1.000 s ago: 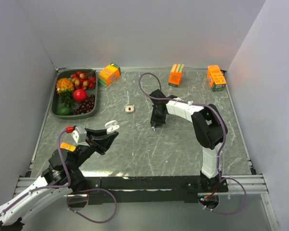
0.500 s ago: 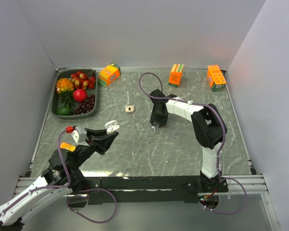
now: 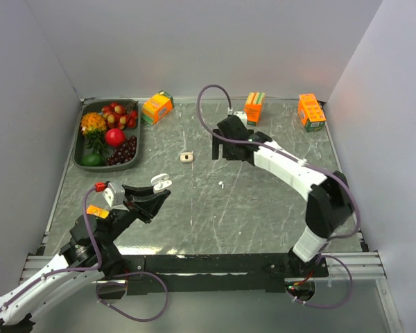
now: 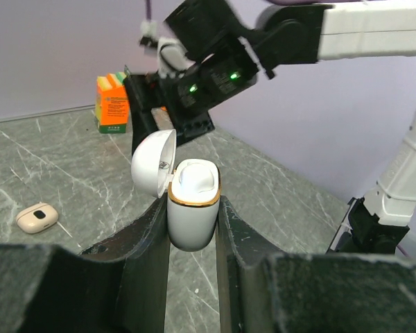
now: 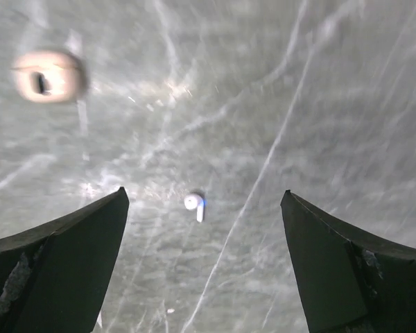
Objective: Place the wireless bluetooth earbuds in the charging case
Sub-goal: Pick up the earbud from the center of the board.
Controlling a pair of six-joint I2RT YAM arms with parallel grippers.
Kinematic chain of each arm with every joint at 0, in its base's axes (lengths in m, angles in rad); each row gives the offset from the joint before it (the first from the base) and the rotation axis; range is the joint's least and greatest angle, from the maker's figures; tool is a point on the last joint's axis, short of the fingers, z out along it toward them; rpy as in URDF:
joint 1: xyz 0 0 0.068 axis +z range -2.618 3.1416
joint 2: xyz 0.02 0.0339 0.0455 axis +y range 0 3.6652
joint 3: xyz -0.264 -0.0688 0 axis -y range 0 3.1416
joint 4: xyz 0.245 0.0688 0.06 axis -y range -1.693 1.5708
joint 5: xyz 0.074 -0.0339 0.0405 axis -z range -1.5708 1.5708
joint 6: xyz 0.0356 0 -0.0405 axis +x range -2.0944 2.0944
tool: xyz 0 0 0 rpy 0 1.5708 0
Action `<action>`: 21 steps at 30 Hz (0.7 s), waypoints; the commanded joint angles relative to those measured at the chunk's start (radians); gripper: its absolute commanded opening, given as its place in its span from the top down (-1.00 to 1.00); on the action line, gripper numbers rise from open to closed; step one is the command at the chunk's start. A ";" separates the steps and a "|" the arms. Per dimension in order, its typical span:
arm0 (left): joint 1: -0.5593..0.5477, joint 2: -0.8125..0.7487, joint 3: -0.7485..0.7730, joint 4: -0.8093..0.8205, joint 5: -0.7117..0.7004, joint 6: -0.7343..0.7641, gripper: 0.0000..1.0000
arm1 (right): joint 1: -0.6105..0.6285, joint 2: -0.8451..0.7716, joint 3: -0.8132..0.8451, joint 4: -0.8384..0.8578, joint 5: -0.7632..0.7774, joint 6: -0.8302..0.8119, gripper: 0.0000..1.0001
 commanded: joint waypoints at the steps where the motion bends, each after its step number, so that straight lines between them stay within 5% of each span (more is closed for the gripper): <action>1: -0.001 -0.009 0.038 0.025 -0.002 -0.001 0.98 | -0.006 -0.087 -0.113 0.208 0.017 -0.195 -0.99; 7: -0.001 -0.007 0.034 0.033 0.003 0.001 0.98 | 0.000 -0.024 -0.053 0.110 -0.221 -0.371 -0.99; 12: -0.001 0.005 0.034 0.037 0.012 -0.011 0.98 | 0.004 0.051 -0.047 0.051 -0.261 -0.332 -0.99; 21: 0.000 0.008 0.035 0.027 0.006 -0.014 0.98 | 0.033 0.151 -0.078 0.077 -0.284 -0.233 -0.63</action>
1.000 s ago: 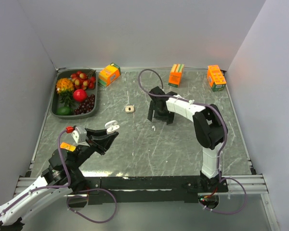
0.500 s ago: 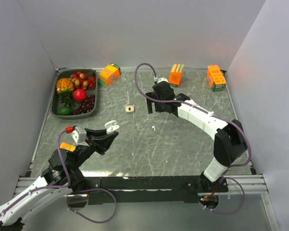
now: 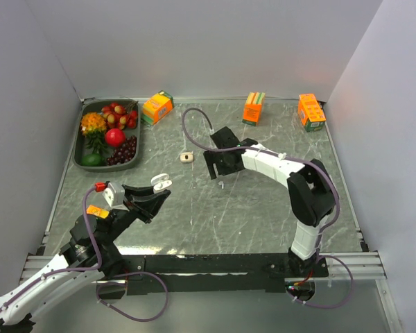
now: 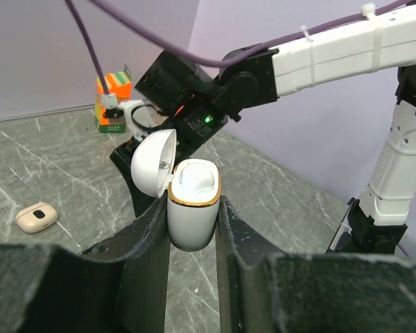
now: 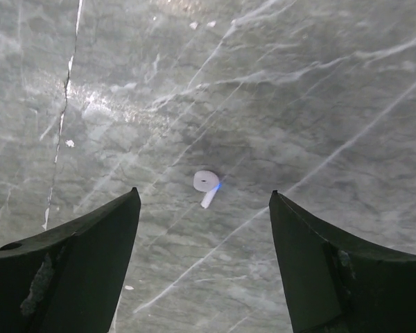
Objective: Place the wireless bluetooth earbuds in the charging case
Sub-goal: Pick up the earbud from the center of the board.
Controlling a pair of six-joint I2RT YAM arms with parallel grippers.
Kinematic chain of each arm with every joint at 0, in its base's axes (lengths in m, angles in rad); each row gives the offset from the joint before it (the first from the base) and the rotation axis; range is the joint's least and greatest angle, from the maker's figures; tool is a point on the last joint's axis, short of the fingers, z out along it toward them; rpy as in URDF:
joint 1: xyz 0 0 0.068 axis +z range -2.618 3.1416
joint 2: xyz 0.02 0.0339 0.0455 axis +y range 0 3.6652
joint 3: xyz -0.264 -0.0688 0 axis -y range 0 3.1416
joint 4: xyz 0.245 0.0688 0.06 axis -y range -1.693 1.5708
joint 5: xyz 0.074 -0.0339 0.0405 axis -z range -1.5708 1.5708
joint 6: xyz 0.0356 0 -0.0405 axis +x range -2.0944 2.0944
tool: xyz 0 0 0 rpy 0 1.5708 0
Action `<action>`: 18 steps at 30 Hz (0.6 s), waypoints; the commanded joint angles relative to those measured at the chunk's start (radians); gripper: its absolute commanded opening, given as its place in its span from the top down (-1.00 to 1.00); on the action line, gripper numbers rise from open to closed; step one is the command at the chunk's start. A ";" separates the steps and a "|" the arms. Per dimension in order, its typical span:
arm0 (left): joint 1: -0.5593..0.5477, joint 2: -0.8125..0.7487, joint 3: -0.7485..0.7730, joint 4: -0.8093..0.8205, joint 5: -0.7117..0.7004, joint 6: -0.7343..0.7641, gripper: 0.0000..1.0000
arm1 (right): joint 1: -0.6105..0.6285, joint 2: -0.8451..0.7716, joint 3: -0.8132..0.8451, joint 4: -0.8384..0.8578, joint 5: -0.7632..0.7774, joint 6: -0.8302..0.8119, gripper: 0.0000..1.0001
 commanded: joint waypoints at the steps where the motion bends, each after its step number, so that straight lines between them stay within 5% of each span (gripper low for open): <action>1: 0.000 0.011 0.037 0.025 0.005 -0.015 0.98 | 0.028 0.057 0.013 -0.004 -0.020 0.038 -0.56; 18: -0.001 0.017 0.038 0.022 0.002 -0.018 0.98 | 0.047 0.132 0.024 -0.021 0.054 0.092 -0.21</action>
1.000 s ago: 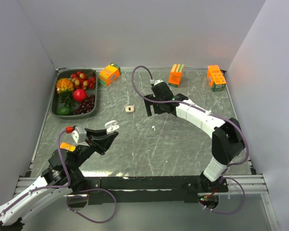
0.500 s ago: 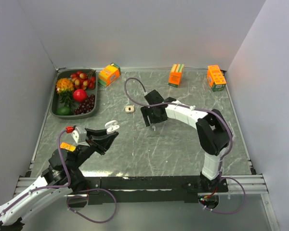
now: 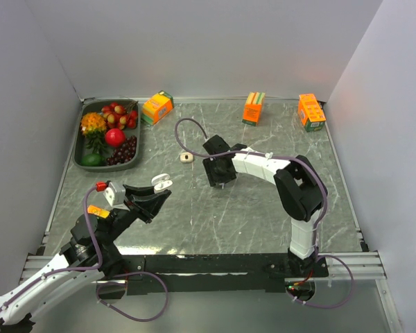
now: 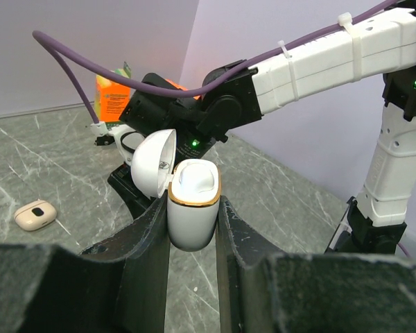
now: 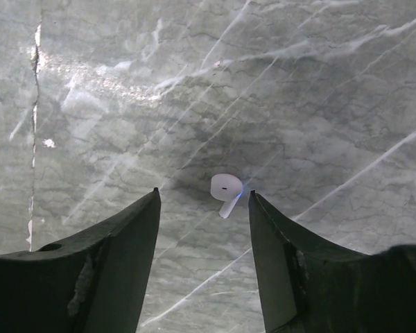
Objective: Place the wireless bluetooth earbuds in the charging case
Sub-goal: Pick up the earbud from the center of the board.
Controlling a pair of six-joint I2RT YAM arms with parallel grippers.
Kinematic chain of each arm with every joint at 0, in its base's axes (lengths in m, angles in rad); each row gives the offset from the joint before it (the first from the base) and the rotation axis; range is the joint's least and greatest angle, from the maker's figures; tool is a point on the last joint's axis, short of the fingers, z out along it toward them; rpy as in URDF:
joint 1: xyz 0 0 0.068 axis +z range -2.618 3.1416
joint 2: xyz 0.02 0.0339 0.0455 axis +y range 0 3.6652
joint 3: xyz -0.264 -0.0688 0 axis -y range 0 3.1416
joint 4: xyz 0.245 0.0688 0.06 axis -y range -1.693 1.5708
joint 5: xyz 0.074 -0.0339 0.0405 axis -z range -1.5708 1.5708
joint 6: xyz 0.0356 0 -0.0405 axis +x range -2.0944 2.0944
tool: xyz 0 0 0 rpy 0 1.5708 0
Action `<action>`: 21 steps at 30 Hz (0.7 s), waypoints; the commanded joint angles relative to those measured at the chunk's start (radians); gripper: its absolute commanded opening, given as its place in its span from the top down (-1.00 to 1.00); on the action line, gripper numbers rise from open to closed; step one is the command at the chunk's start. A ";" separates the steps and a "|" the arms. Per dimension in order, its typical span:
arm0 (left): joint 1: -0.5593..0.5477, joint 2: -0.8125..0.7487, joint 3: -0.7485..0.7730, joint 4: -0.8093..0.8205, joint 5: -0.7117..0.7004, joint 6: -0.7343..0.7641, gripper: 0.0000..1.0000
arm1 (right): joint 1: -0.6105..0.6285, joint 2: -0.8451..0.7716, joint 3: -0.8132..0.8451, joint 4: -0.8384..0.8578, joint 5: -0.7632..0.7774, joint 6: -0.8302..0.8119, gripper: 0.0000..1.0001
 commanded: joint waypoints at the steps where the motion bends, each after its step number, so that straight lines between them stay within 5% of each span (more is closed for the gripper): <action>1: 0.000 0.010 0.038 0.021 0.002 -0.011 0.98 | 0.001 0.037 0.027 -0.012 0.036 0.029 -0.20; 21: -0.001 0.016 0.040 0.018 0.001 -0.014 0.98 | -0.025 0.074 0.052 -0.021 0.033 0.073 0.15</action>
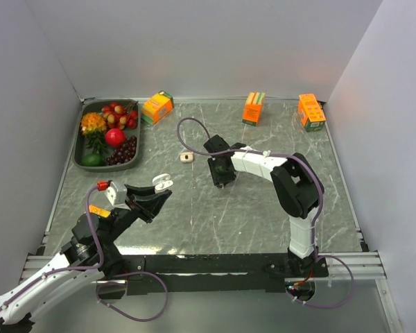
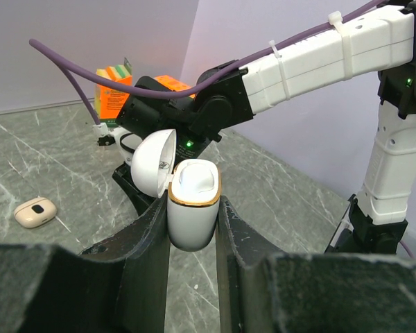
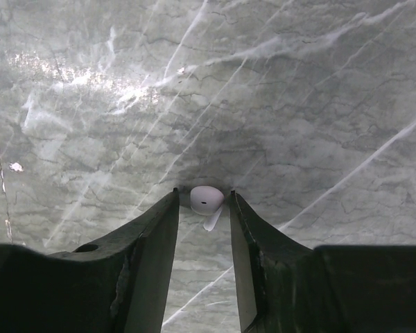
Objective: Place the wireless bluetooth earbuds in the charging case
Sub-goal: Pick up the earbud from the center of the board.
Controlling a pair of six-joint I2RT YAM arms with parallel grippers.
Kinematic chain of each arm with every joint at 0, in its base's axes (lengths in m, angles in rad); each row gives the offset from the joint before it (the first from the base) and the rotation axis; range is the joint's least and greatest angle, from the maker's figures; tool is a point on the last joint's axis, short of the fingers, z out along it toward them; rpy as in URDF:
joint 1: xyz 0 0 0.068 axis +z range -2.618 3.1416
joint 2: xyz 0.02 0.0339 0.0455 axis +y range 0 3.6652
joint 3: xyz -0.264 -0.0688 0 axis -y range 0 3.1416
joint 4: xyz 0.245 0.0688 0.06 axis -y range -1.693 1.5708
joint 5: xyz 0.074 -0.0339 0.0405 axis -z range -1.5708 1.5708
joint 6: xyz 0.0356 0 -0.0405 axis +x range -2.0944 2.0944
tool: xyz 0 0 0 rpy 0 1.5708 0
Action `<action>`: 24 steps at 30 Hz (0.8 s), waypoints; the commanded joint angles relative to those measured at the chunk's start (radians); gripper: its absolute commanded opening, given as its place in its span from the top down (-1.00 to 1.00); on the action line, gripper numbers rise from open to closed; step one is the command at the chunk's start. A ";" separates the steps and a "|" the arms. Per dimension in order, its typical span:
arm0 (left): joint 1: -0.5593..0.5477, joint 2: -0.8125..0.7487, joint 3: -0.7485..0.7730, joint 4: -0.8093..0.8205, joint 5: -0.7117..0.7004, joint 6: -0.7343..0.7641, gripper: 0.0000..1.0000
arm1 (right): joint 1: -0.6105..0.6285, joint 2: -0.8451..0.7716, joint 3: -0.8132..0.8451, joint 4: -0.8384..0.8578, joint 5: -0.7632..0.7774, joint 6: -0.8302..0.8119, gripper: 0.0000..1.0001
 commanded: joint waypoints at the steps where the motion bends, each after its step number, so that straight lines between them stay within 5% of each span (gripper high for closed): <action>1: 0.000 0.005 0.040 0.020 -0.001 -0.013 0.98 | -0.010 0.028 0.034 -0.002 0.006 0.026 0.16; 13: -0.001 0.005 0.038 0.021 0.001 -0.015 0.98 | -0.014 0.034 0.047 -0.010 0.000 0.055 -0.04; 24: -0.001 0.004 0.038 0.017 -0.001 -0.016 0.98 | -0.022 0.046 0.055 -0.014 -0.009 0.087 0.20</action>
